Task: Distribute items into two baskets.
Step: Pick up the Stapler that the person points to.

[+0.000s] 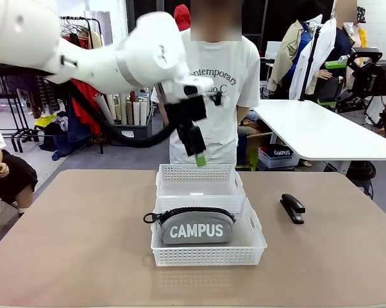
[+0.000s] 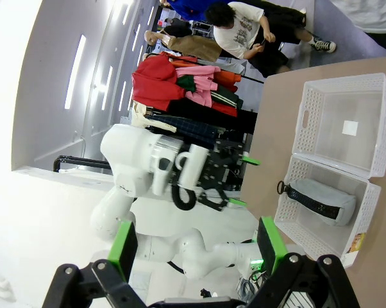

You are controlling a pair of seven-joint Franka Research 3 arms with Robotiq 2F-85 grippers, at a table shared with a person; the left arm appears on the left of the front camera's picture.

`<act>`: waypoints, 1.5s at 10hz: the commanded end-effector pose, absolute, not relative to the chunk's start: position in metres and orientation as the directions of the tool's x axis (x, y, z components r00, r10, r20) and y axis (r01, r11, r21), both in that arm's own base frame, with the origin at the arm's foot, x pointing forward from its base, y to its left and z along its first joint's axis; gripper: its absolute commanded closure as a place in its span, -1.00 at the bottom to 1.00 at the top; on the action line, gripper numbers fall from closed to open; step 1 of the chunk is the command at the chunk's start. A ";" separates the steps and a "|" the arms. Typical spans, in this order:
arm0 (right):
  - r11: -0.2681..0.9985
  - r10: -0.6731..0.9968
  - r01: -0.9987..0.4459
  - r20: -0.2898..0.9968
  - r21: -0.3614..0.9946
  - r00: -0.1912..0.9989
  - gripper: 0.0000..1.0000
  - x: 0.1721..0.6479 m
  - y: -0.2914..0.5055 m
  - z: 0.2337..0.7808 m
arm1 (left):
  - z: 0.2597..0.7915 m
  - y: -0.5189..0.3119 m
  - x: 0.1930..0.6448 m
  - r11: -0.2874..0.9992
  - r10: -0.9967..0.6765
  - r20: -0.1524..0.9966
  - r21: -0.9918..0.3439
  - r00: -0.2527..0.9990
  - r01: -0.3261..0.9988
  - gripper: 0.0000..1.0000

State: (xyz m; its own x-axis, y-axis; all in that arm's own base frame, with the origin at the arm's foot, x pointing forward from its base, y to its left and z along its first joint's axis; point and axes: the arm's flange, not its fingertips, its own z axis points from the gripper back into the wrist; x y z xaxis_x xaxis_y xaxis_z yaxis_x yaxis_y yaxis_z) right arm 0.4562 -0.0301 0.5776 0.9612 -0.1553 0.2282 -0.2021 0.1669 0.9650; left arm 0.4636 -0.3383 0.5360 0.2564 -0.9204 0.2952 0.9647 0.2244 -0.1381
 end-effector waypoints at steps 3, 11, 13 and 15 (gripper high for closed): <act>0.169 -0.153 -0.204 0.230 0.964 0.961 -1.00 0.455 -0.029 0.579 | 0.595 -0.275 0.463 0.374 -0.788 0.398 -0.297 0.470 0.878 -1.00; 0.169 -0.153 -0.204 0.230 0.964 0.961 -1.00 0.455 -0.029 0.579 | 0.652 -0.108 0.464 0.494 -0.326 0.545 -0.599 0.773 0.631 -1.00; 0.169 -0.153 -0.204 0.230 0.964 0.961 -1.00 0.455 -0.029 0.579 | 0.648 -0.088 0.464 0.493 -0.241 0.572 -0.624 0.784 0.606 -1.00; 0.169 -0.153 -0.204 0.230 0.964 0.961 -1.00 0.455 -0.029 0.579 | 0.656 -0.096 0.473 0.502 -0.338 0.540 -0.589 0.770 0.633 -1.00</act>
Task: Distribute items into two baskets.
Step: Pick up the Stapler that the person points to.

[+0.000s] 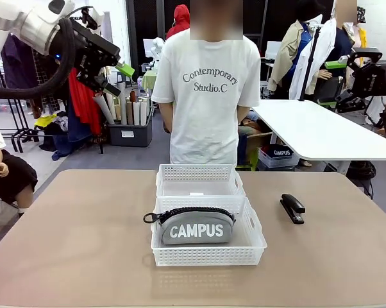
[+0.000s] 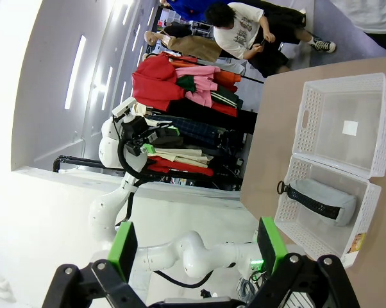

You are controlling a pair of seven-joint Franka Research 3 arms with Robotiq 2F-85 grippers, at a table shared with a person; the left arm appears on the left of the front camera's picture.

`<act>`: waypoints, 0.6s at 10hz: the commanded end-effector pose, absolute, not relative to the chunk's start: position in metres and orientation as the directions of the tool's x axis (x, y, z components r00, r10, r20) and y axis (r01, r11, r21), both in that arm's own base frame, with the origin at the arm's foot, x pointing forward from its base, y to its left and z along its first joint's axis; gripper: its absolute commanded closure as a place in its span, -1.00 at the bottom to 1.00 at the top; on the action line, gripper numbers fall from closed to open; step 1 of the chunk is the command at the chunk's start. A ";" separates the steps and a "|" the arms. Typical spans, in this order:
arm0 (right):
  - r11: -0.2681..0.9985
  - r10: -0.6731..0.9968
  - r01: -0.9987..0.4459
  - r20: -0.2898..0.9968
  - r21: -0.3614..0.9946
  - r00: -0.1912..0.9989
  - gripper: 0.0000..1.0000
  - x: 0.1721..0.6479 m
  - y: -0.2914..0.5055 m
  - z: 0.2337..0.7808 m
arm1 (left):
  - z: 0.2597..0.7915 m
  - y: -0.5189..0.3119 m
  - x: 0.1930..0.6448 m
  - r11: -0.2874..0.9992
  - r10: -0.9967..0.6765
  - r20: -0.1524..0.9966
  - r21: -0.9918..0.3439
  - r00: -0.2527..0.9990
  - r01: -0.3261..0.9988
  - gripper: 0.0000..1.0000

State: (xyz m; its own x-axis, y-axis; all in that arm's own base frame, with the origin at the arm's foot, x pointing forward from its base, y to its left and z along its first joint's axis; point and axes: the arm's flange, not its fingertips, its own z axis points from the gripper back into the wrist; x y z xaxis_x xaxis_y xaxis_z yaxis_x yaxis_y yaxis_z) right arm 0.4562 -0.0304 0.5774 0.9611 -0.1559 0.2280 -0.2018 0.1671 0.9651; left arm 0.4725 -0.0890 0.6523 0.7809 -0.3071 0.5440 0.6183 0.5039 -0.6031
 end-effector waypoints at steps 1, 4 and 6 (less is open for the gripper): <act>0.169 -0.153 -0.204 0.230 0.964 0.961 -1.00 0.455 -0.029 0.579 | 0.656 -0.096 0.473 0.502 -0.338 0.540 -0.589 0.770 0.633 -1.00; 0.169 -0.153 -0.204 0.230 0.964 0.961 -1.00 0.455 -0.029 0.579 | 0.652 -0.098 0.471 0.498 -0.324 0.543 -0.598 0.775 0.628 -1.00; 0.169 -0.153 -0.204 0.230 0.964 0.961 -1.00 0.455 -0.029 0.579 | 0.651 -0.073 0.487 0.471 -0.131 0.338 -0.806 0.932 0.358 -1.00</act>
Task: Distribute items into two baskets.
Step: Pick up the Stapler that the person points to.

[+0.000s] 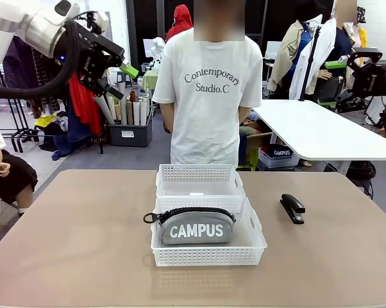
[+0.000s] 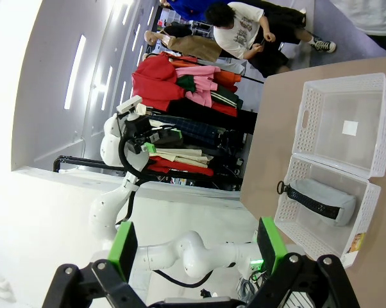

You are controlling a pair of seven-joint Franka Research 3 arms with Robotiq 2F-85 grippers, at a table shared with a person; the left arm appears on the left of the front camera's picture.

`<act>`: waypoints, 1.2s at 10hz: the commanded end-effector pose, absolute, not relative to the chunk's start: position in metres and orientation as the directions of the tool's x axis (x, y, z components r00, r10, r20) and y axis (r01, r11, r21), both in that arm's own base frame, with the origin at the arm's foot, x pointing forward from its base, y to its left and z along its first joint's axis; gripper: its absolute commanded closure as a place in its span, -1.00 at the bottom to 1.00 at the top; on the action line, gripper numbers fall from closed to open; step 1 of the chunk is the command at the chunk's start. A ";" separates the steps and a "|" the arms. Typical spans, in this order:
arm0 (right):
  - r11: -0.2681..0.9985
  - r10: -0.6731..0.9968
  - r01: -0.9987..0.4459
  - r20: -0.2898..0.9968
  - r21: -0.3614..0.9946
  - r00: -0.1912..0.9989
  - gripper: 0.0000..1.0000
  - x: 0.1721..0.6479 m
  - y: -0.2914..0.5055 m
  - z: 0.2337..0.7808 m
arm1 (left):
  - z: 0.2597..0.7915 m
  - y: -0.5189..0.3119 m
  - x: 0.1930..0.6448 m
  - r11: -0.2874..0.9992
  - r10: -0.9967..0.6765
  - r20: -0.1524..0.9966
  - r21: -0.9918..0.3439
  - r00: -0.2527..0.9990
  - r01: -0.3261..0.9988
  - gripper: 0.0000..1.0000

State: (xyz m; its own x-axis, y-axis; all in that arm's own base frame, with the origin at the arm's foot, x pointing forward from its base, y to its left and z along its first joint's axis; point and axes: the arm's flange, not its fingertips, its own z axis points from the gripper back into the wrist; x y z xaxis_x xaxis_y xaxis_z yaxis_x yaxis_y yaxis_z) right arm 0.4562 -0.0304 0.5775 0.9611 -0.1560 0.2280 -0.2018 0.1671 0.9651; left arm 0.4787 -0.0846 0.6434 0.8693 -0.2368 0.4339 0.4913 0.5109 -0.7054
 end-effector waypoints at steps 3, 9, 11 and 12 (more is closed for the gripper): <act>0.169 -0.153 -0.204 0.230 0.964 0.961 -1.00 0.455 -0.029 0.579 | 0.654 -0.024 0.493 0.320 0.010 0.183 -0.932 0.983 0.170 -1.00; 0.169 -0.153 -0.204 0.230 0.964 0.961 -1.00 0.455 -0.029 0.579 | 0.650 0.016 0.487 0.166 0.118 0.149 -0.978 0.982 0.129 -1.00; 0.169 -0.153 -0.204 0.230 0.964 0.961 -1.00 0.455 -0.029 0.579 | 0.650 0.015 0.487 0.162 0.107 0.162 -0.976 0.981 0.144 -1.00; 0.169 -0.153 -0.204 0.230 0.964 0.961 -1.00 0.455 -0.029 0.579 | 0.651 0.018 0.495 0.190 0.115 0.144 -0.974 0.983 0.120 -1.00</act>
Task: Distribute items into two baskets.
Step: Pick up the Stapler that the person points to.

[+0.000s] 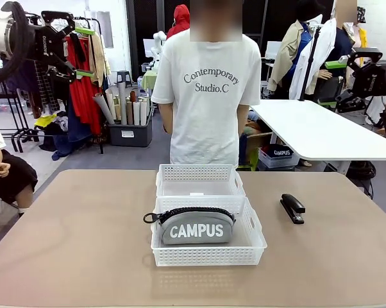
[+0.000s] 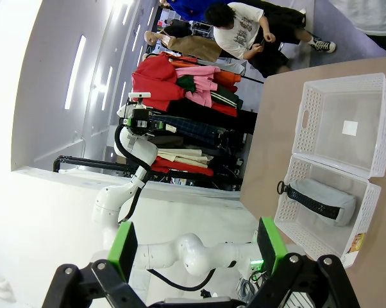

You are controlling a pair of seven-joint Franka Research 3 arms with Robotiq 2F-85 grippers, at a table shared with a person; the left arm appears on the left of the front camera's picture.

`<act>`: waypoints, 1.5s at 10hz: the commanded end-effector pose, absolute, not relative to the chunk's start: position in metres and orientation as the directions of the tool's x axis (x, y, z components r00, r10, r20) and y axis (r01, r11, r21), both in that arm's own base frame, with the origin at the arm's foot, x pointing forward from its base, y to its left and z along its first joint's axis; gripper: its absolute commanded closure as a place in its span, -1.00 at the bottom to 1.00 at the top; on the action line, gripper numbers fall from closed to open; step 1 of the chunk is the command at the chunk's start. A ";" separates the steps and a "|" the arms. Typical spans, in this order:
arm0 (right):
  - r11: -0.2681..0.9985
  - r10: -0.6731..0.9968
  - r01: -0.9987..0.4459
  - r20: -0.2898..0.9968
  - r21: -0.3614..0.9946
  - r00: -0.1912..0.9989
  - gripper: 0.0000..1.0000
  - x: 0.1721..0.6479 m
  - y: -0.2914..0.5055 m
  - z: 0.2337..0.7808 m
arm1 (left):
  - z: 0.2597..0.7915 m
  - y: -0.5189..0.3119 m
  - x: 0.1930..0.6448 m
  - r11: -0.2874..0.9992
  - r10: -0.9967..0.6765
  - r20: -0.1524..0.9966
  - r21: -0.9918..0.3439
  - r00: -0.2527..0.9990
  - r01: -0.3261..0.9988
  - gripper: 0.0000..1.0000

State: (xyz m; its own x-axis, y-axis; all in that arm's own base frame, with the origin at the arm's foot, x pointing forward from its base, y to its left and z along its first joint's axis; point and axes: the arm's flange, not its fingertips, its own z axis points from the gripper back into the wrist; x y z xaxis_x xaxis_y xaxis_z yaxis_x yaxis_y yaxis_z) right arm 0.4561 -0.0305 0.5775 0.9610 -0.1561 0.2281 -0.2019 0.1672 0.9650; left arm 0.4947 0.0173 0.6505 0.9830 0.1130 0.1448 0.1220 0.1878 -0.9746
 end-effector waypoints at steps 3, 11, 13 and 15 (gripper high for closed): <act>0.169 -0.153 -0.204 0.230 0.964 0.961 -1.00 0.455 -0.029 0.579 | 0.651 0.018 0.495 0.190 0.115 0.144 -0.974 0.983 0.120 -1.00; 0.169 -0.153 -0.204 0.230 0.964 0.961 -1.00 0.455 -0.029 0.579 | 0.651 0.018 0.495 0.190 0.115 0.144 -0.974 0.983 0.120 -1.00; 0.169 -0.153 -0.204 0.230 0.964 0.961 -1.00 0.455 -0.029 0.579 | 0.651 0.018 0.495 0.190 0.115 0.144 -0.974 0.983 0.120 -1.00; 0.169 -0.153 -0.204 0.230 0.964 0.961 -1.00 0.455 -0.029 0.579 | 0.651 0.018 0.495 0.190 0.115 0.144 -0.974 0.983 0.120 -1.00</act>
